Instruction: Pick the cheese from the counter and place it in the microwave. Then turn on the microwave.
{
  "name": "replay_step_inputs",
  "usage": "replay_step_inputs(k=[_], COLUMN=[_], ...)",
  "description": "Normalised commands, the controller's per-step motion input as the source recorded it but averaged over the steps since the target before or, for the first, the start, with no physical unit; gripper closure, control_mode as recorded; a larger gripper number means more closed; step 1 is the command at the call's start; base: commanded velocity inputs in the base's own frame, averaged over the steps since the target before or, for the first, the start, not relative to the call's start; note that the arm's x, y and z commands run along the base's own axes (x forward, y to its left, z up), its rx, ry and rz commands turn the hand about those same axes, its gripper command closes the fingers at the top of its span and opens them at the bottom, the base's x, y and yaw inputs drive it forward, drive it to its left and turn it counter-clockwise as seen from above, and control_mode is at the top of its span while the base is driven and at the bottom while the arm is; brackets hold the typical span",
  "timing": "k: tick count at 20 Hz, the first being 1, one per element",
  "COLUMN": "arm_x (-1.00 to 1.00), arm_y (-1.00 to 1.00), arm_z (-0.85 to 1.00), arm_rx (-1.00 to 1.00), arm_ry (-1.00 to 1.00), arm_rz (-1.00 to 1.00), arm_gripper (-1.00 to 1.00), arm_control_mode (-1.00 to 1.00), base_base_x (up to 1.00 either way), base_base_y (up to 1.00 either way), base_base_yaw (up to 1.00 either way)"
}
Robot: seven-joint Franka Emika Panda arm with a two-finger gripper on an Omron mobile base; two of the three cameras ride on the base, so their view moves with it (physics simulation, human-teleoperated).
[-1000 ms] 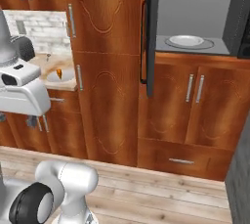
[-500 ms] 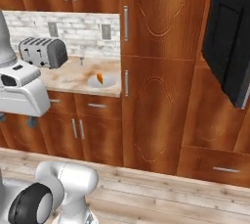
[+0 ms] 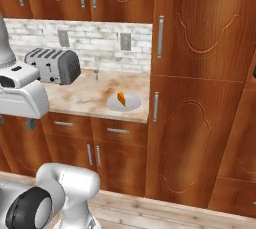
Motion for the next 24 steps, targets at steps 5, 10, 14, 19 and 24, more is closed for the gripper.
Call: replay_step_inputs(k=[5,10,14,19,24], arm_x=[0.0,0.0,0.0,0.0,0.2], arm_y=[0.0,0.0,0.0,0.0,0.05], arm_z=[0.0,0.0,0.0,0.0,0.0], arm_rx=[0.0,0.0,0.0,0.0,0.0], arm_ry=[0.0,0.0,0.0,0.0,0.0], arm_rz=[0.0,0.0,0.0,0.0,0.0], arm_gripper=[-1.0,-1.0,-1.0,-1.0,-1.0], arm_control_mode=[1.0,1.0,1.0,1.0,-1.0], base_base_x=[0.75,0.68,0.6,0.51,0.29], base_base_y=[0.0,0.06,0.17,0.27,0.17], base_base_yaw=[0.0,0.0,0.0,0.0,0.0])
